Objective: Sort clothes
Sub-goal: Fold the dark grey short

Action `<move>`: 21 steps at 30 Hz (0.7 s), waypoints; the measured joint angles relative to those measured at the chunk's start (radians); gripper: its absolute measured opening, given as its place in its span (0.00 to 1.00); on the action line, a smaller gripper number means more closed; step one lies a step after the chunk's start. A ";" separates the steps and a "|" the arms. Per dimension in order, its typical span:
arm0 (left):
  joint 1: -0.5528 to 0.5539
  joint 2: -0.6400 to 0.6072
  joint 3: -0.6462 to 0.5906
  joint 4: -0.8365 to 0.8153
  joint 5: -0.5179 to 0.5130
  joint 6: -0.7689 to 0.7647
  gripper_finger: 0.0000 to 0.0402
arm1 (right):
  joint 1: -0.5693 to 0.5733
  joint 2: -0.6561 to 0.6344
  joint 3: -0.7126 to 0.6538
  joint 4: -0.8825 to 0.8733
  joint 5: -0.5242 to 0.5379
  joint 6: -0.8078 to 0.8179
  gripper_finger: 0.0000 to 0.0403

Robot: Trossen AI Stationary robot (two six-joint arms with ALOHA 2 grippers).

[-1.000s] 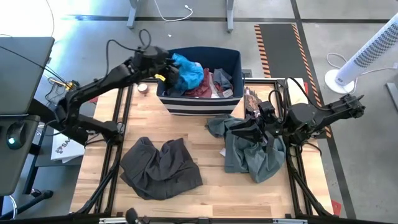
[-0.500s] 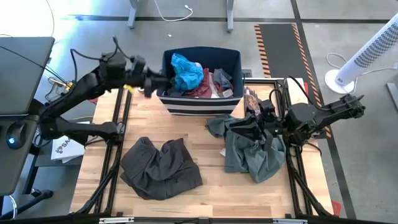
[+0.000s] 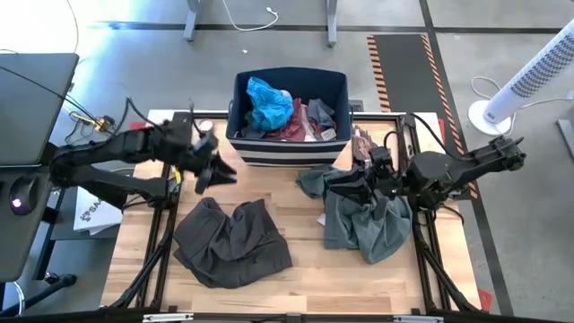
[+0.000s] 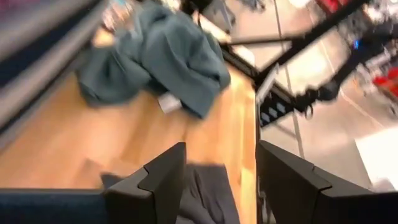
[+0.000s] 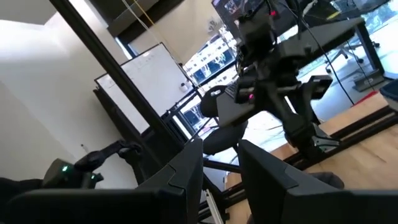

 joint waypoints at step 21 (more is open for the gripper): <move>-0.429 0.297 -0.089 0.169 -0.032 0.176 0.47 | 0.001 0.206 0.000 -0.116 -0.074 0.239 0.25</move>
